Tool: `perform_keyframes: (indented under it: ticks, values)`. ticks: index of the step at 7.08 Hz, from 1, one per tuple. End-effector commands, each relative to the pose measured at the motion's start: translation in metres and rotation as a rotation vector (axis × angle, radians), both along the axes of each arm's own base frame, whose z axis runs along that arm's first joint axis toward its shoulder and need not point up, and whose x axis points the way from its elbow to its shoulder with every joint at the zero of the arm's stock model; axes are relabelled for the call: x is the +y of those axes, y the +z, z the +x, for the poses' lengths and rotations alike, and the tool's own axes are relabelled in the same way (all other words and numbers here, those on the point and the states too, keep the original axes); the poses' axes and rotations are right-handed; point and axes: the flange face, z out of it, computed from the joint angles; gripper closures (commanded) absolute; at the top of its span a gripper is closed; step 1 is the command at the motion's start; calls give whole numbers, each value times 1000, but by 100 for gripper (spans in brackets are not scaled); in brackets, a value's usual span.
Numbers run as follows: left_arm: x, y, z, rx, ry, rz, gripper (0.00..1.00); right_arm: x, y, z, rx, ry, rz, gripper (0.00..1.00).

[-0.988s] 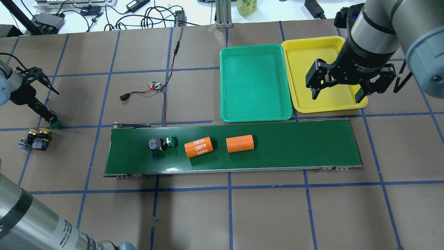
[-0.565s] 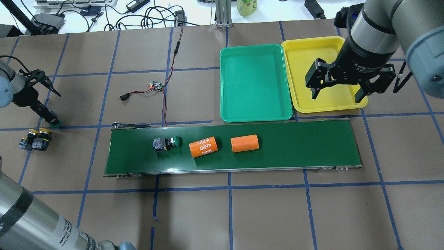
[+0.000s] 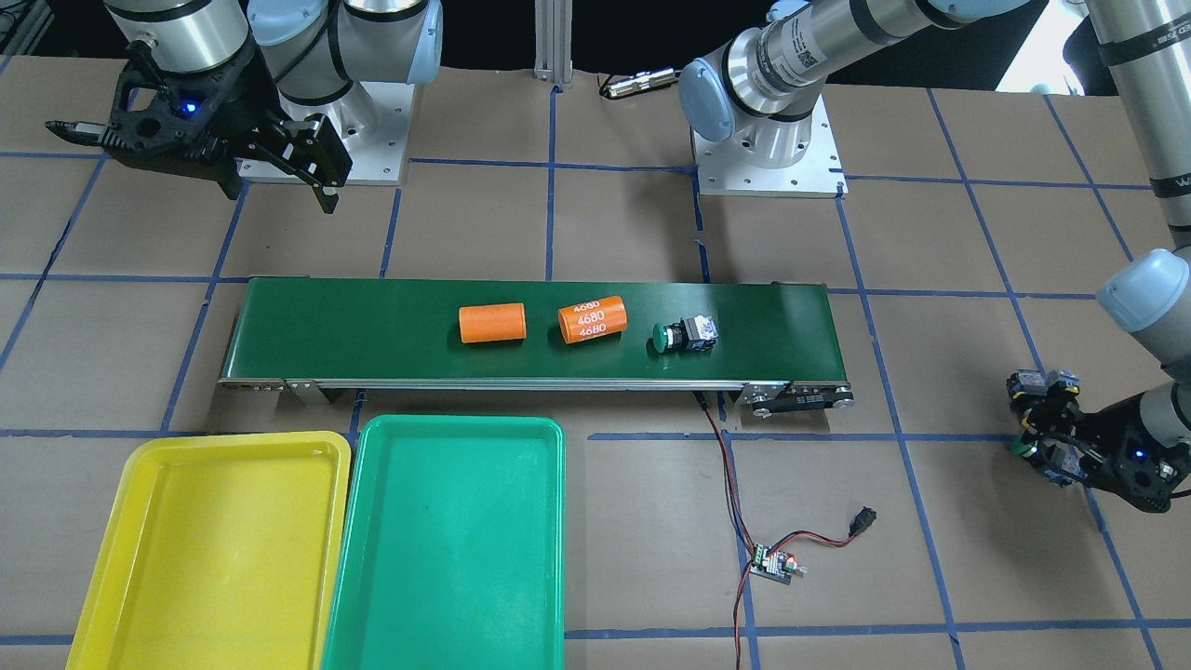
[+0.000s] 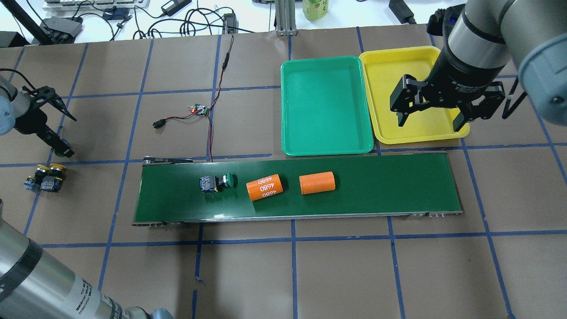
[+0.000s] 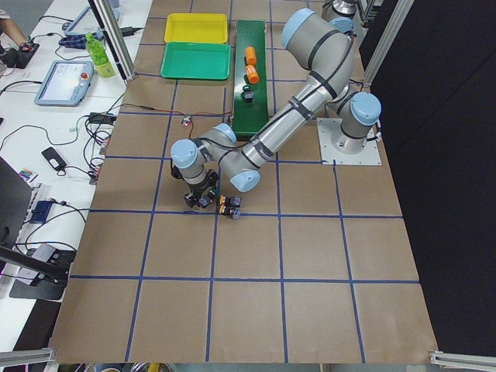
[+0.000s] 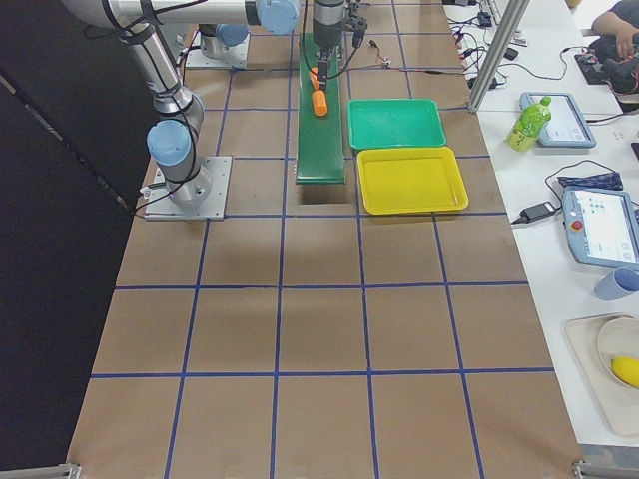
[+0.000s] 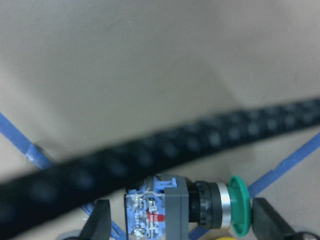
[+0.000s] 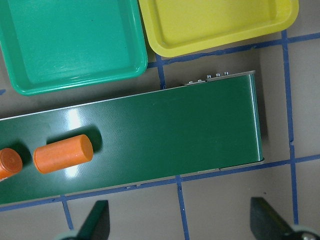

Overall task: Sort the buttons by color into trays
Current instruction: 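Grasp the next green-capped button switch with the left gripper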

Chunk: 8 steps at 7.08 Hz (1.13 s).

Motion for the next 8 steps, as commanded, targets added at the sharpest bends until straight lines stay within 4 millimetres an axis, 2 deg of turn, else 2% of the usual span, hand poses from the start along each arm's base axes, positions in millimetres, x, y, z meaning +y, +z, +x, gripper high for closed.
perform_keyframes:
  ticks: [1,5,8]
  values:
    - [-4,4,3,-7,-1,-8,0,0,0,0,2,0,1,0]
    - [1,-5,0,6,7,11,0,0,0,0,2,0,2,0]
    - [-3,1,3,0,10,6,0,1,-2,0,3,-1,5,0]
